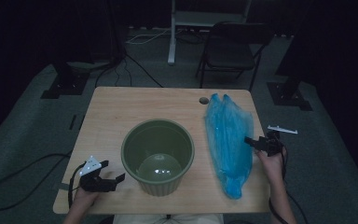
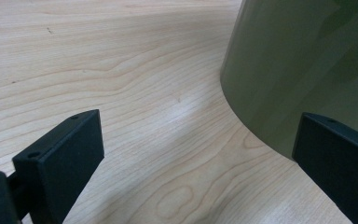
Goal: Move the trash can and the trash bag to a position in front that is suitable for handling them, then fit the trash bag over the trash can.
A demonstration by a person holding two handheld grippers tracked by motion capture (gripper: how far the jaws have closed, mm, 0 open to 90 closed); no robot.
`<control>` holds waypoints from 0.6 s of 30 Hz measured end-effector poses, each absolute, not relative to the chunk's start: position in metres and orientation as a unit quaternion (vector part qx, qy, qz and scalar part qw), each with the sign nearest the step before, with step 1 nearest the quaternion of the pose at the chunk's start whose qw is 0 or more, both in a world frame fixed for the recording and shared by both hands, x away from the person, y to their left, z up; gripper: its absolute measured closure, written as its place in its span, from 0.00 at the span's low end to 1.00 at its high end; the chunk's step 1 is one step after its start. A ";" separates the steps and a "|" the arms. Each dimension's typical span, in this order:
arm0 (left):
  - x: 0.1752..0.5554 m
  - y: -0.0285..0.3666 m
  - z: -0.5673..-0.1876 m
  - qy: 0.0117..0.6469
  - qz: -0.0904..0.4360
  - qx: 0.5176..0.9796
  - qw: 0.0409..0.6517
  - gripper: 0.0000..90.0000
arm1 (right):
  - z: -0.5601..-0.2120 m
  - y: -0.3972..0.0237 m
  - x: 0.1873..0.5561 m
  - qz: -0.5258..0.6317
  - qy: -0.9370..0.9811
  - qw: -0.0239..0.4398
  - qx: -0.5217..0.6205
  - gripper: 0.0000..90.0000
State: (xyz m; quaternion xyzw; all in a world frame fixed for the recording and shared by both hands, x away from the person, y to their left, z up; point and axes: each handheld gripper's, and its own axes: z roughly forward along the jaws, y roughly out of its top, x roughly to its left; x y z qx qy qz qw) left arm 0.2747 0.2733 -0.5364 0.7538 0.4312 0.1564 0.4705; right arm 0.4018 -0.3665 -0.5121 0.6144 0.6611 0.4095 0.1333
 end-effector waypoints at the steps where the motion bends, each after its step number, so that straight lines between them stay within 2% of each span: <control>1: 0.274 0.275 -0.536 0.433 0.155 0.752 0.473 0.03 | -0.518 -0.365 0.409 0.400 0.662 0.126 0.620 0.18; 7: 0.271 0.278 -0.537 0.436 0.155 0.750 0.472 0.03 | -0.531 -0.353 0.426 0.385 0.669 0.105 0.627 0.18; 18: 0.274 0.276 -0.536 0.434 0.146 0.750 0.477 0.03 | -0.531 -0.322 0.444 0.360 0.692 0.108 0.616 0.17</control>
